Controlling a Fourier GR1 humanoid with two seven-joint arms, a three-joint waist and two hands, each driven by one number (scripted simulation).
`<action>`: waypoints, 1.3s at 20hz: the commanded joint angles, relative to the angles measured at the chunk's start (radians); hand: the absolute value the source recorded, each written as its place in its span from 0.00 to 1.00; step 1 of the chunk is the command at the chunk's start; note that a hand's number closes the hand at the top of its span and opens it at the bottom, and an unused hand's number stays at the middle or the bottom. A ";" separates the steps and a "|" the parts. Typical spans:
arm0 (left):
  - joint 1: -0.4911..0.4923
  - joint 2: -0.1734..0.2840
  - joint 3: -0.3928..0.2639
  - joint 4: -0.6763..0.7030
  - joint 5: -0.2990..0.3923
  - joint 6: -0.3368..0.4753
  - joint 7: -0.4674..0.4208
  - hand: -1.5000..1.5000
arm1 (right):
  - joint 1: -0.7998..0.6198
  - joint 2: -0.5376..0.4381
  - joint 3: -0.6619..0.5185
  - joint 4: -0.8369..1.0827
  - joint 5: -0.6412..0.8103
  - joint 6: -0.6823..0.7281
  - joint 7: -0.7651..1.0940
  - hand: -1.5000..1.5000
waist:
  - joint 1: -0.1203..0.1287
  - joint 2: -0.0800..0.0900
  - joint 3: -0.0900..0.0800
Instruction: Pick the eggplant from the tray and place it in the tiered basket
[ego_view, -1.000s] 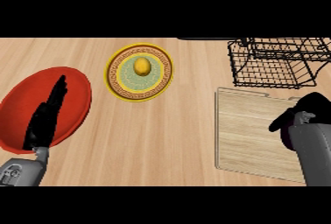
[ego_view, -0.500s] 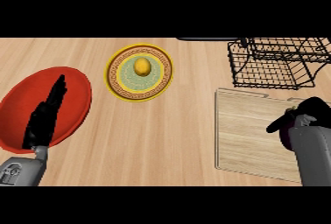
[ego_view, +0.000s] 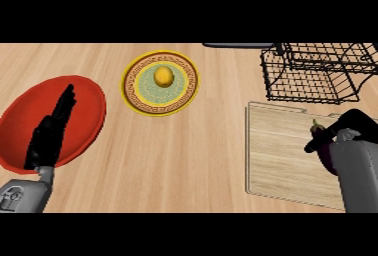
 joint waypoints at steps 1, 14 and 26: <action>0.031 -0.033 -0.007 -0.008 -0.024 0.021 -0.021 0.50 | -0.078 0.051 -0.025 0.044 0.009 0.019 0.165 1.00 | 0.003 0.014 0.017; -0.058 -0.048 -0.038 -0.014 -0.027 -0.041 0.034 0.50 | -0.232 0.253 0.412 -0.122 -0.205 -0.138 -0.279 1.00 | 0.096 0.019 0.021; 0.015 -0.033 0.026 -0.017 -0.035 -0.022 0.015 0.50 | -0.470 0.234 0.474 -0.360 -0.068 -0.402 -0.130 1.00 | -0.002 0.010 0.017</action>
